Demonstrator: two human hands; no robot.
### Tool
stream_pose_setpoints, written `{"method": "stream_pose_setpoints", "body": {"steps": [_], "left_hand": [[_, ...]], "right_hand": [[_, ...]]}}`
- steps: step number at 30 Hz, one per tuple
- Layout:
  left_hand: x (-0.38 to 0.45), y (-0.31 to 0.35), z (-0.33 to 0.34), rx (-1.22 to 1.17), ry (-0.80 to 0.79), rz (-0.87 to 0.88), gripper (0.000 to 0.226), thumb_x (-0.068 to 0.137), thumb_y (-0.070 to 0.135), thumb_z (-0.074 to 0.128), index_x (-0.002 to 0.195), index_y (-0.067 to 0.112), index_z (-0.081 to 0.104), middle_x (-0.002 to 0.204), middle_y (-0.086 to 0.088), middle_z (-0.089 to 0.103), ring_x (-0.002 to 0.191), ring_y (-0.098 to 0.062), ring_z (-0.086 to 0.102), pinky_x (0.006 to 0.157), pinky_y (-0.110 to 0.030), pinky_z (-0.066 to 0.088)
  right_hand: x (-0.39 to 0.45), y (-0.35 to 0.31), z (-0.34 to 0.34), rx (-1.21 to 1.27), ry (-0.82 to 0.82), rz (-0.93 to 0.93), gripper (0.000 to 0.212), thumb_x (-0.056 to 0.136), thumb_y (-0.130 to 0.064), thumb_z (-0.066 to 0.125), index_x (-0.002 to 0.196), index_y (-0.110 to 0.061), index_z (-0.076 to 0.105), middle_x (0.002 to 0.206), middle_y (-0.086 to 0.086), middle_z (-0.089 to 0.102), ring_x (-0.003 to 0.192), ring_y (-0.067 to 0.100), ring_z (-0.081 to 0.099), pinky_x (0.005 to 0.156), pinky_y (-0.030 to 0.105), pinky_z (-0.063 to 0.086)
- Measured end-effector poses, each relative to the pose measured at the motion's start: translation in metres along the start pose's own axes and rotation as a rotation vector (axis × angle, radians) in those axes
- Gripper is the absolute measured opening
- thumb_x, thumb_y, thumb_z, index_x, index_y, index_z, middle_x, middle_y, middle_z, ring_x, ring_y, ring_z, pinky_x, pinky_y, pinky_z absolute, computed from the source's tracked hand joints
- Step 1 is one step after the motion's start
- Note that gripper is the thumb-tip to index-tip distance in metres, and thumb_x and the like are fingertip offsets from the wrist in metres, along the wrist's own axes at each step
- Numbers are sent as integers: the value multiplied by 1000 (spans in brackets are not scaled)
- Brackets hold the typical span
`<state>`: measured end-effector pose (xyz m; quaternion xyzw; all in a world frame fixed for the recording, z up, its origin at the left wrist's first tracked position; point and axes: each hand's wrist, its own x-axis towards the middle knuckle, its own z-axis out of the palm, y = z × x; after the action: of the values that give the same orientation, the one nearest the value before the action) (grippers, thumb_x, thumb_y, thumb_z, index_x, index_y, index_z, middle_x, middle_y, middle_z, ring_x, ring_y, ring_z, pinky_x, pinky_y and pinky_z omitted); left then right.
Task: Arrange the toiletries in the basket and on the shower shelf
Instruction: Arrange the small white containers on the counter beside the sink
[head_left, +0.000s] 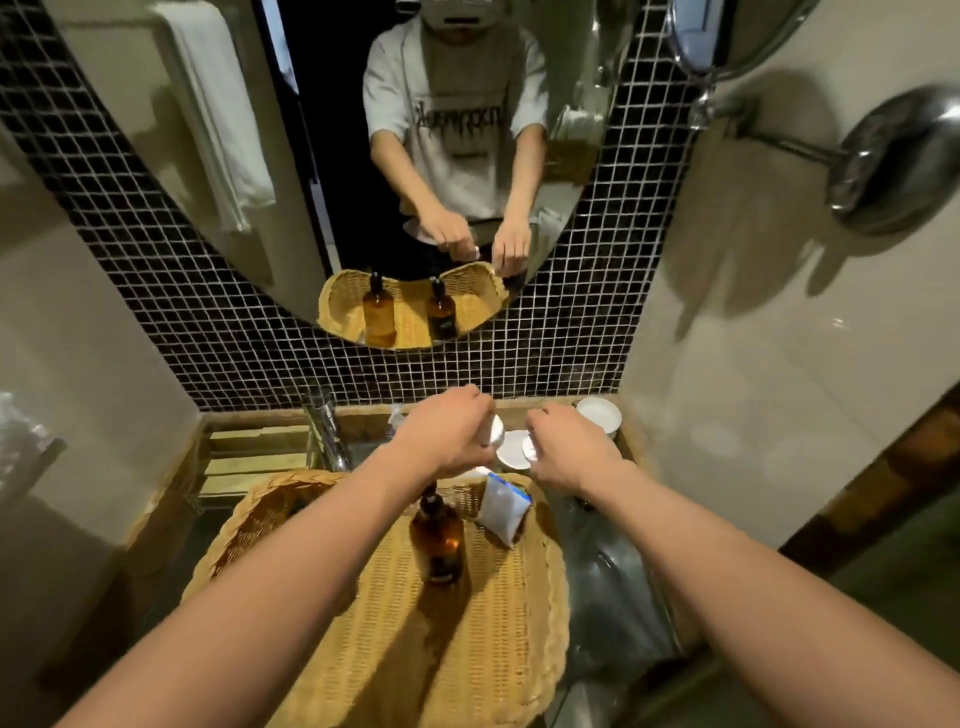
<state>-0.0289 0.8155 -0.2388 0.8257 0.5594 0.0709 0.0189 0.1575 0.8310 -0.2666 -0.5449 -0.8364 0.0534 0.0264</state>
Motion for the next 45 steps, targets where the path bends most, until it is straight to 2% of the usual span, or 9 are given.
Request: {"method": "stream_pose_setpoints", "body": {"steps": [7,11,14,23,27,30,36,41,45], "left_hand": [[55,-38,13,-22,-58,45,53,82,53,61,126,24,55,115,3,55,105,-18,54,75,-31,43],[79,-52,34,-51,-132,52,51,81,53,62,123,24,56,113,2,55,103,-20,55,76,-34,47],[99,-64,51,-59,-161,66,48,79,51,64,118,25,57,109,3,55,99,-19,55,71,-31,43],[139,-100,113,-123,-270,65,41,82,47,63,113,22,54,109,2,52,98,-21,58,75,-35,45],[143,-105,137,-109,-316,84,38,86,48,55,114,22,56,118,-1,55,102,-25,60,83,-38,49],[143,-107,155,-116,-377,48,36,87,48,53,114,24,55,115,0,53,99,-26,61,83,-42,51],[138,-115,181,-151,-389,64,38,89,47,54,117,21,55,118,-1,54,95,-24,62,73,-36,48],[137,-118,189,-140,-418,68,43,89,46,54,124,20,53,124,-3,54,103,-25,61,78,-38,49],[137,-119,194,-123,-430,73,46,89,46,55,127,20,51,125,-3,53,105,-26,60,80,-38,49]], "right_hand": [[28,20,6,143,16,150,43,82,-19,68,122,-20,53,123,2,56,111,24,55,87,39,51],[44,29,19,184,30,222,33,79,-14,68,98,-25,43,103,1,59,92,24,57,68,35,46],[64,38,33,188,17,252,34,80,-15,69,94,-26,40,94,1,60,83,24,58,65,35,45],[136,63,101,148,-125,248,35,79,-30,71,94,-23,40,96,1,61,88,28,63,66,36,42],[156,66,128,154,-166,272,35,80,-32,74,98,-26,45,101,-2,62,88,22,63,70,33,49],[165,68,147,97,-156,233,33,82,-35,71,99,-27,44,102,-3,63,89,20,63,66,32,45],[176,66,174,116,-169,222,36,91,-38,64,121,-24,49,111,-1,63,100,19,61,78,33,52],[181,68,190,154,-224,207,30,95,-35,59,123,-25,55,119,0,60,107,19,58,84,35,53],[186,74,204,155,-343,260,20,98,-32,56,114,-24,62,108,-1,64,94,17,62,77,31,49]]}}
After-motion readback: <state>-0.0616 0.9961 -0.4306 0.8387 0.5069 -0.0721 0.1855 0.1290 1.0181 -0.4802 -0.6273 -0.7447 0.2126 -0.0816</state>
